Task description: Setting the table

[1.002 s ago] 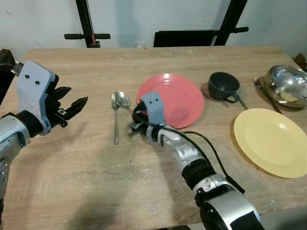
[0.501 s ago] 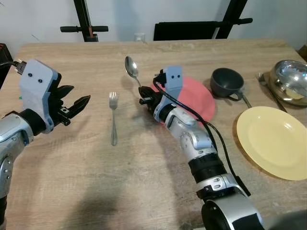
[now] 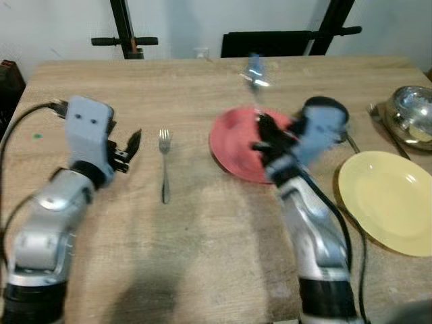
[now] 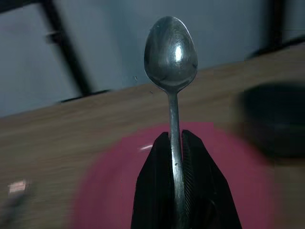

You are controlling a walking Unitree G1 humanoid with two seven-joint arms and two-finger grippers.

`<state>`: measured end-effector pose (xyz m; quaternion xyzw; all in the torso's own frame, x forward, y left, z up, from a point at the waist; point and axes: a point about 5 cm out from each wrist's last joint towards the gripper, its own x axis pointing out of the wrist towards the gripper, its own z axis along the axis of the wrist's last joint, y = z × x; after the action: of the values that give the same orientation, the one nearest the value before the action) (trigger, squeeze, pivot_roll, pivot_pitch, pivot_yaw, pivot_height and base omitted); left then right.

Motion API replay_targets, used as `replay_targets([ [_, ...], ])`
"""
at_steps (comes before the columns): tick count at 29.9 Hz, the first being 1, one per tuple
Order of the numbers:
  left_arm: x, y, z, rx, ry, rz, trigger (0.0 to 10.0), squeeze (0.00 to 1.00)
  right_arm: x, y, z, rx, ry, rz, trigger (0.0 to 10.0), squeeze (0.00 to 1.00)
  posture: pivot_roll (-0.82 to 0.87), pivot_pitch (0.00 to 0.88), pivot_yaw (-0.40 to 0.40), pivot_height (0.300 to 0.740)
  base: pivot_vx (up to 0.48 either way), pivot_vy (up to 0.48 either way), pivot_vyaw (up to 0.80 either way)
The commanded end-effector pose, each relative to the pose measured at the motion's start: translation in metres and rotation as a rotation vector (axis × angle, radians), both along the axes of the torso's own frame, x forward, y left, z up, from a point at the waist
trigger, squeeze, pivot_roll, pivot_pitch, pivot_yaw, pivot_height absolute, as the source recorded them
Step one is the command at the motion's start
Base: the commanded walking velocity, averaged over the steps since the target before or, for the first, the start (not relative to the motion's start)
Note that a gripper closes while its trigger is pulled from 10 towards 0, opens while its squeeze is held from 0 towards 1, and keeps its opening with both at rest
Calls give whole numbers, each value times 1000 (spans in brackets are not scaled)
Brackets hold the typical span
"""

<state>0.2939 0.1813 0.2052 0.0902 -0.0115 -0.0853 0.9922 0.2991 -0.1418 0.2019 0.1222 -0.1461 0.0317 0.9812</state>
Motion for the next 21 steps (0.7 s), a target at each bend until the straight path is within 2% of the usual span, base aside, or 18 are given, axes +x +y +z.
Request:
replay_targets([
  [1,1,-2,-7,12,8,15,10000,0,-8,-14,11,-36,-43,-62,10000,0,-78,86,54,740,0,0,0],
  [7,5,-12,-9,16,-8,0,10000,0,-12,-30,8,-64,-38,-123,10000,0,-112,80,55,740,0,0,0],
  [21,10,-24,-11,36,-44,-12,10000,0,-16,-33,1,-80,-7,-139,10000,0,-136,56,68,740,0,0,0],
])
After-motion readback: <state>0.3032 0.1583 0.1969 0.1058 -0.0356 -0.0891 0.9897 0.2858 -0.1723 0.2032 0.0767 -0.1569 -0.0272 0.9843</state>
